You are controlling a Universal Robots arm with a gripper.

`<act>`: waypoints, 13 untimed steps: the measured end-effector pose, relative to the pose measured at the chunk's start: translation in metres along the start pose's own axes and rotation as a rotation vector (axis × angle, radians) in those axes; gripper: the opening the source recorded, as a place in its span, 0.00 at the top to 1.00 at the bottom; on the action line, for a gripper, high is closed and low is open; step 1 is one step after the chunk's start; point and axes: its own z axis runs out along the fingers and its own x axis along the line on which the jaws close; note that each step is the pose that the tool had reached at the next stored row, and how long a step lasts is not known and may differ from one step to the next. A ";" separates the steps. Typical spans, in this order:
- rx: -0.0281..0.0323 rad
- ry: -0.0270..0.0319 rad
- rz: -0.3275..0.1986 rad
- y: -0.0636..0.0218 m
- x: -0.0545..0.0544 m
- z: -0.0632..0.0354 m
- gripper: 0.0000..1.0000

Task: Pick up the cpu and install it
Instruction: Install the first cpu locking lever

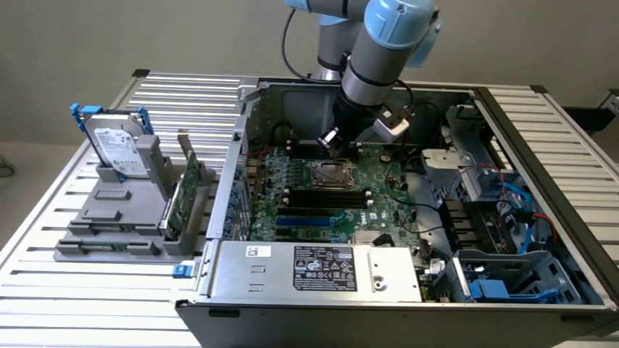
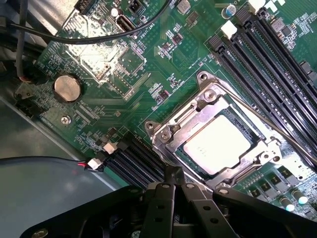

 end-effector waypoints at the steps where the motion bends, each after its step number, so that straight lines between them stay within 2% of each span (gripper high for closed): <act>1: 0.0000 0.0000 0.000 -0.0001 0.000 0.0000 0.89; 13: -0.0001 -0.0003 -0.001 -0.0012 0.004 0.0005 0.89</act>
